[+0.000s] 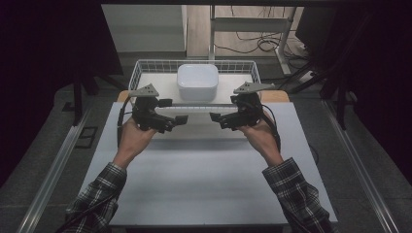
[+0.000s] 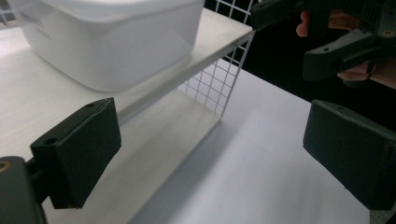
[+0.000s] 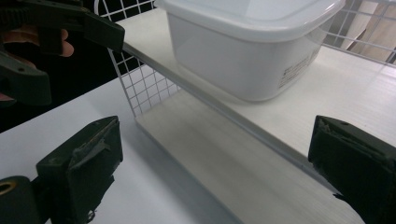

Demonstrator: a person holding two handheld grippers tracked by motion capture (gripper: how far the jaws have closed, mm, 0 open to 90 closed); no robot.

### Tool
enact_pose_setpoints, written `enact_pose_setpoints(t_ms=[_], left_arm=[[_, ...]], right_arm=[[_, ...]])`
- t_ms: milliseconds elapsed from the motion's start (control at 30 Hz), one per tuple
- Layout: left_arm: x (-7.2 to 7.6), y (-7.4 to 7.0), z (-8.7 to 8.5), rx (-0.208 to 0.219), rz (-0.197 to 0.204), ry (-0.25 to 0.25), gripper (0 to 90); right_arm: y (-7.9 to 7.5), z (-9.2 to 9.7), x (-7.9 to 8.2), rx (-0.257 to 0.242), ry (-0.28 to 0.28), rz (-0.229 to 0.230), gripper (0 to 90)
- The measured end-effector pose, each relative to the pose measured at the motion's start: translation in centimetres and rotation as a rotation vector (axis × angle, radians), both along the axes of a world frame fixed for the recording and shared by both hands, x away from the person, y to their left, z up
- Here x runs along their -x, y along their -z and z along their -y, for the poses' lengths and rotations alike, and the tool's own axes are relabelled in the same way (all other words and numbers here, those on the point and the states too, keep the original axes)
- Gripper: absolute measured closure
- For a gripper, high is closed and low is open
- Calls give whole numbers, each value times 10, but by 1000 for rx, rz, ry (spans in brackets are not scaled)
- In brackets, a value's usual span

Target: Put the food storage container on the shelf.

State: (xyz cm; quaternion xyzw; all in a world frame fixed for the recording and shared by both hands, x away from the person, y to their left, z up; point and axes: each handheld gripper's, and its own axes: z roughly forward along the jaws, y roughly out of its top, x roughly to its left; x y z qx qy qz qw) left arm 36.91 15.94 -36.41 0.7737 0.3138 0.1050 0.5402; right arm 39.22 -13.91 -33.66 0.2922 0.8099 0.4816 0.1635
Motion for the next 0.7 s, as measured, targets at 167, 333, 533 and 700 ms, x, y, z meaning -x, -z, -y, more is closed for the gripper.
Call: enact_pose_setpoints(t_ms=[167, 333, 533, 700], left_arm=[[6, 6, 4, -4, 1, 17, 32], [10, 10, 6, 1, 0, 25, 32], [16, 22, 10, -7, -14, 34, 33], [21, 31, 12, -11, -19, 38, 33]], right_arm=[[4, 2, 5, 1, -11, 7, 23], [9, 2, 11, 4, -19, 8, 22], [19, 2, 18, -1, -30, -1, 21], [27, 5, 24, -2, -33, -4, 21]])
